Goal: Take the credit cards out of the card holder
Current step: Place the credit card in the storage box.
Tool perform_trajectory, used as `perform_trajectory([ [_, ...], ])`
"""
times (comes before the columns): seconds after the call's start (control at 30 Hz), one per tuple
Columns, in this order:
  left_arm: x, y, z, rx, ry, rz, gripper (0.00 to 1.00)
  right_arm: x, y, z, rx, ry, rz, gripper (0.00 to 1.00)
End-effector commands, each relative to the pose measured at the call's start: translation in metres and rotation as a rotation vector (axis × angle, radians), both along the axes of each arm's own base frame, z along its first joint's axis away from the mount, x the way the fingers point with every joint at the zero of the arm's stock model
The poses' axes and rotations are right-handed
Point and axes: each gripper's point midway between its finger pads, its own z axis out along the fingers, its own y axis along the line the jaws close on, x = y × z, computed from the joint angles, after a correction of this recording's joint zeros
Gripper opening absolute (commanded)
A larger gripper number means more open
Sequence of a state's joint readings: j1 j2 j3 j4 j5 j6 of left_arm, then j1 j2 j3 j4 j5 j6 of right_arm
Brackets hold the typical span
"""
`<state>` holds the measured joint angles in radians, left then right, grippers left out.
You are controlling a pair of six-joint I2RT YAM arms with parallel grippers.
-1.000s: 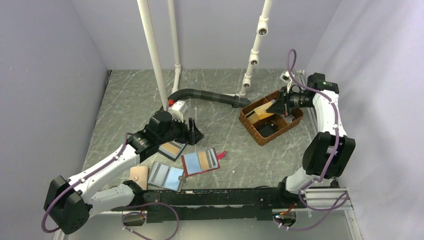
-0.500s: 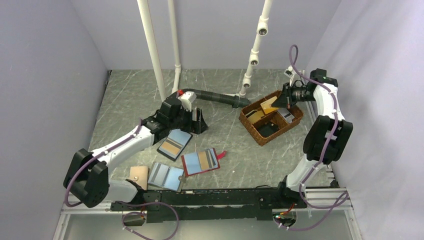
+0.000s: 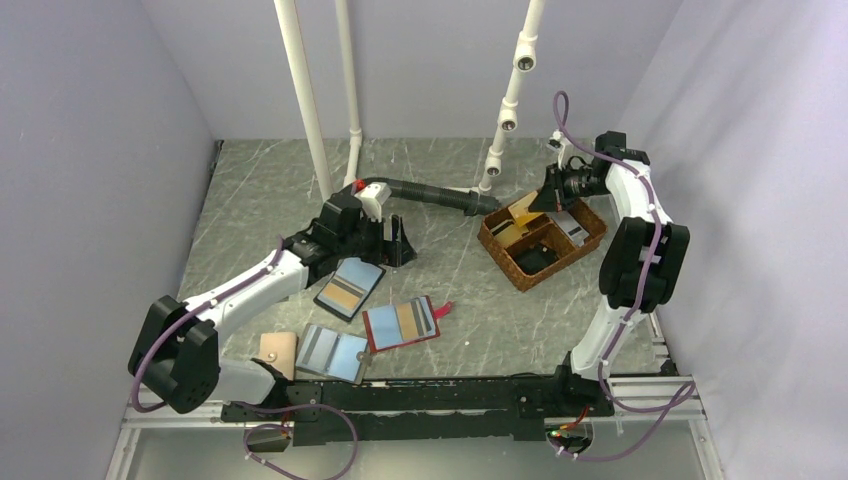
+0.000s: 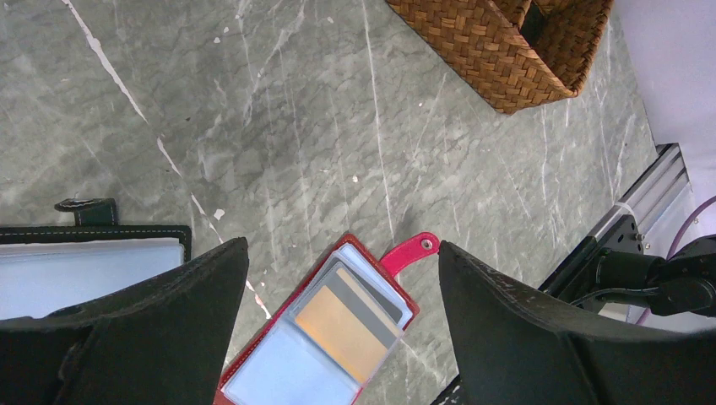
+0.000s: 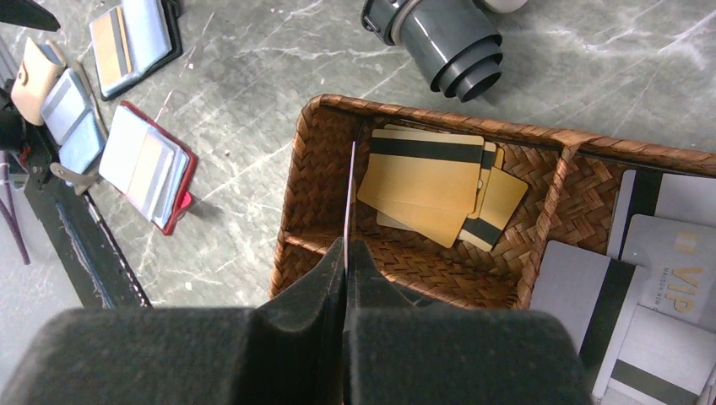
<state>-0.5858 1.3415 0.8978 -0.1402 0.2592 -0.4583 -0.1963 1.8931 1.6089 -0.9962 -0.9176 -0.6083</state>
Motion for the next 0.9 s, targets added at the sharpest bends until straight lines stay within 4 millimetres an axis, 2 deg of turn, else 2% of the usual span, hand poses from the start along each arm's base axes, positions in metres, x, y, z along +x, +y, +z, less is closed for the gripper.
perform_trajectory([
  [0.0, 0.0, 0.0, 0.008, -0.021, -0.006, -0.001, 0.88, 0.012, -0.005, 0.016, -0.017, -0.067, -0.005, 0.0],
  [0.3, 0.003, 0.001, 0.003, -0.016, 0.032, 0.0, 0.88, 0.008, 0.008, 0.003, -0.045, -0.037, 0.035, 0.0],
  [0.53, 0.0, 0.003, 0.002, -0.025, 0.052, 0.014, 0.88, 0.009, 0.01, -0.003, -0.058, -0.015, 0.029, 0.0],
  [0.67, 0.001, 0.005, 0.002, -0.021, 0.054, 0.018, 0.88, 0.013, 0.008, 0.001, -0.065, -0.021, 0.022, 0.0],
  [0.87, 0.004, 0.009, 0.002, -0.018, 0.043, 0.036, 0.88, 0.014, 0.005, 0.017, -0.088, -0.08, 0.028, 0.0],
])
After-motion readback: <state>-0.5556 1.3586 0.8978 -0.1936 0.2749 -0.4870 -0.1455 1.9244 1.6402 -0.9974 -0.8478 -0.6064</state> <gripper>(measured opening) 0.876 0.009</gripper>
